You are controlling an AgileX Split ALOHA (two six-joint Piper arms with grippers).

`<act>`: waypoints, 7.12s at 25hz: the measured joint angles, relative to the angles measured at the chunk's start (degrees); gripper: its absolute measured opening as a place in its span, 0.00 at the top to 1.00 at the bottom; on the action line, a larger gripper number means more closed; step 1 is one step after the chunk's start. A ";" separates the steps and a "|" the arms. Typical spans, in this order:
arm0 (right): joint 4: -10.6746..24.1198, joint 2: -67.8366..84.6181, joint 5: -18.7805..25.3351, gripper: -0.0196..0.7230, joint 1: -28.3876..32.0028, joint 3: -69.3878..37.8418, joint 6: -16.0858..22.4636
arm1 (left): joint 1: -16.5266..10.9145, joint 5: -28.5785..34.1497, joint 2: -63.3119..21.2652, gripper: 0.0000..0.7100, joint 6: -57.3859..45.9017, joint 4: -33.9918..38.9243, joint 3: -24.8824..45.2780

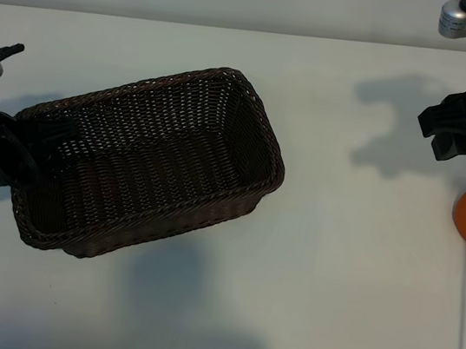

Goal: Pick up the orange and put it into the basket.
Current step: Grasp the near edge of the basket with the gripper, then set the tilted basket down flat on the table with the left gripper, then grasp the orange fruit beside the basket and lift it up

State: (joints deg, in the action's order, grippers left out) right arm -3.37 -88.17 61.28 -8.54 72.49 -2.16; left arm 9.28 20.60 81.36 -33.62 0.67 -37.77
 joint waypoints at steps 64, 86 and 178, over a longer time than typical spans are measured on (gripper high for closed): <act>-0.63 0.00 -0.01 0.24 0.00 0.00 0.00 | -0.06 -3.43 11.54 0.52 39.33 -39.59 -1.88; -0.63 0.00 0.03 0.24 0.00 0.00 0.00 | -0.06 6.63 12.57 0.74 58.17 -53.25 -17.56; -0.63 0.00 1.20 0.24 0.00 0.00 0.00 | -1.81 33.52 18.33 0.13 34.60 -12.85 -51.59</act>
State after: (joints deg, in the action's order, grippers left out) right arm -4.00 -88.17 62.48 -8.54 72.49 -2.16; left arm 7.47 54.13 99.69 0.99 -12.18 -89.37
